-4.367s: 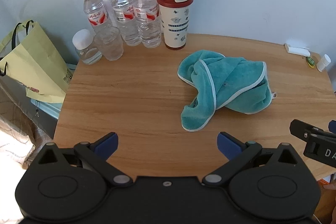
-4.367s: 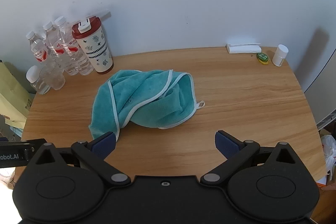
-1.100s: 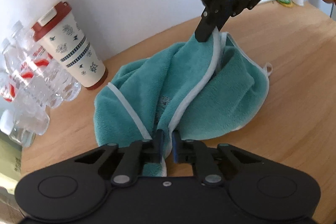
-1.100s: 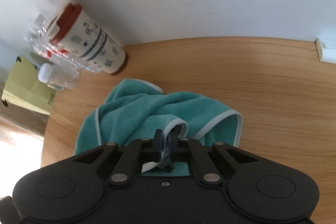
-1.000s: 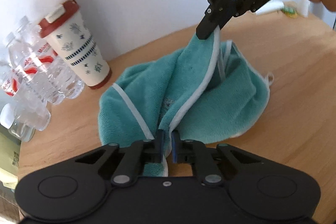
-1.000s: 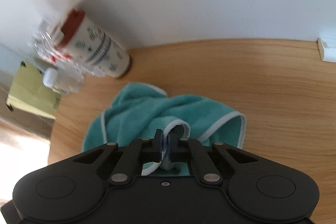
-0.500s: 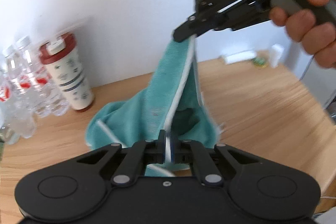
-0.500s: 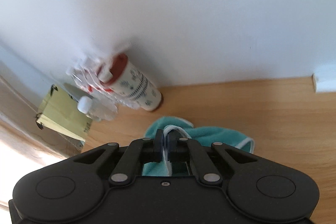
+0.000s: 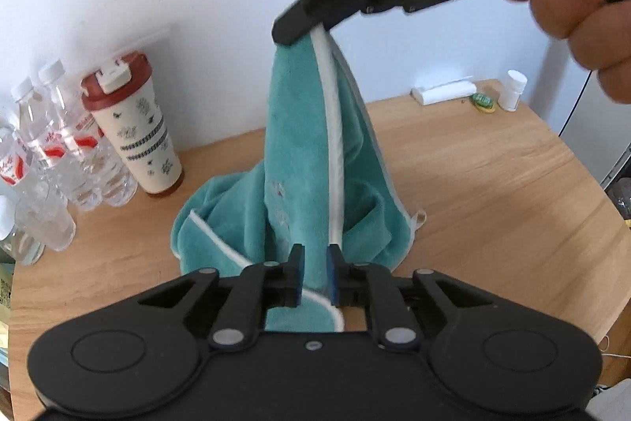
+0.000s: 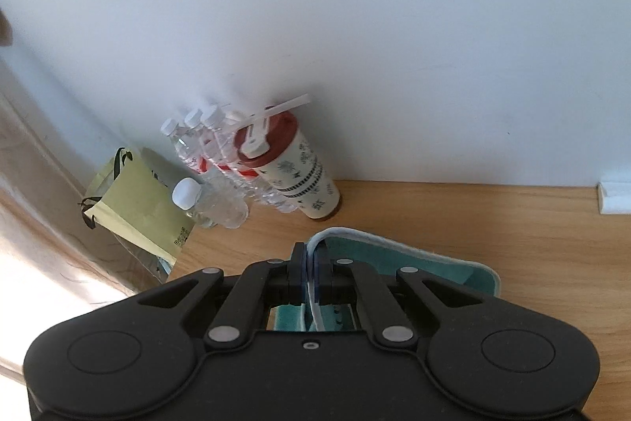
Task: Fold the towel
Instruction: 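Lift the towel with both grippers, raising the right gripper higher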
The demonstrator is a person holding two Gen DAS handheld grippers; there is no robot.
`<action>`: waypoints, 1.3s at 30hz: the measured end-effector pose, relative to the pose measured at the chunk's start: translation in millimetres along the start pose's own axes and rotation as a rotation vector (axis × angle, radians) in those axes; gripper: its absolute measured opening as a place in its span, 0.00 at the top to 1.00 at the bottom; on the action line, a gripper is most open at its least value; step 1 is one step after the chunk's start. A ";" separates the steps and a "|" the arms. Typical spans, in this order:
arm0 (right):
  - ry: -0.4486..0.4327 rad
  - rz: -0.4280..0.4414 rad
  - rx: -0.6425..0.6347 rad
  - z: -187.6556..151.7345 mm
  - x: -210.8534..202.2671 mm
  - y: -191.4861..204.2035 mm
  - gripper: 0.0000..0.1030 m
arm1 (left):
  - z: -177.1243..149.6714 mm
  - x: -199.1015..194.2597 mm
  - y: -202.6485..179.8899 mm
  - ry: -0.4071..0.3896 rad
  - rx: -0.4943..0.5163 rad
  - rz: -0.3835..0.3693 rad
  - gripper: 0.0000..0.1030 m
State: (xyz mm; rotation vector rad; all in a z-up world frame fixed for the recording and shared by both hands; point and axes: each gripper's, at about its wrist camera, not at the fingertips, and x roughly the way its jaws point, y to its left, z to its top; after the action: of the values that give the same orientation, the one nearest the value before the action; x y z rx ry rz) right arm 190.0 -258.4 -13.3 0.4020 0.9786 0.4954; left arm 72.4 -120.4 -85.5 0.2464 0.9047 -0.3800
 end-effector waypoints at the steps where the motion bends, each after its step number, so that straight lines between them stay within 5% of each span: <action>1: -0.002 -0.002 -0.004 -0.4 1.2 4.6 0.96 | 0.6 0.2 2.6 -0.002 0.005 -0.010 0.78; 4: -0.005 -0.010 -0.012 -1.2 5.0 17.3 0.96 | 2.2 -0.5 3.8 -0.024 0.007 -0.025 0.59; 11: -0.013 -0.024 -0.004 -3.7 6.0 28.9 0.96 | 3.4 23.8 -0.4 -0.008 0.031 0.018 0.57; 12: -0.017 -0.029 -0.003 -4.9 6.1 30.5 0.96 | 1.2 27.4 -0.4 -0.019 0.028 0.035 0.58; 14: -0.025 -0.039 -0.002 -7.2 6.1 33.6 0.96 | -2.2 33.4 2.0 -0.028 0.033 0.049 0.88; 15: -0.026 -0.046 0.000 -9.1 6.7 34.9 0.96 | -4.3 35.8 4.1 -0.027 0.034 0.066 0.93; 21: -0.007 -0.068 0.001 -15.3 2.5 34.8 0.96 | -5.0 30.3 29.2 -0.035 -0.050 0.050 0.95; 30: -0.063 -0.056 0.016 -10.4 -10.9 35.7 0.96 | 14.4 -20.1 59.3 -0.104 -0.020 0.067 0.96; 39: -0.038 -0.032 0.046 -15.5 7.8 30.4 0.96 | 12.7 -42.0 76.4 -0.083 0.002 0.090 0.96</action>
State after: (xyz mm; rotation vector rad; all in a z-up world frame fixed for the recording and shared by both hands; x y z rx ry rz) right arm 173.8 -227.5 -10.2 0.4349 0.9600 0.4358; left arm 90.2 -46.7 -40.6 0.2704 0.8085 -0.3054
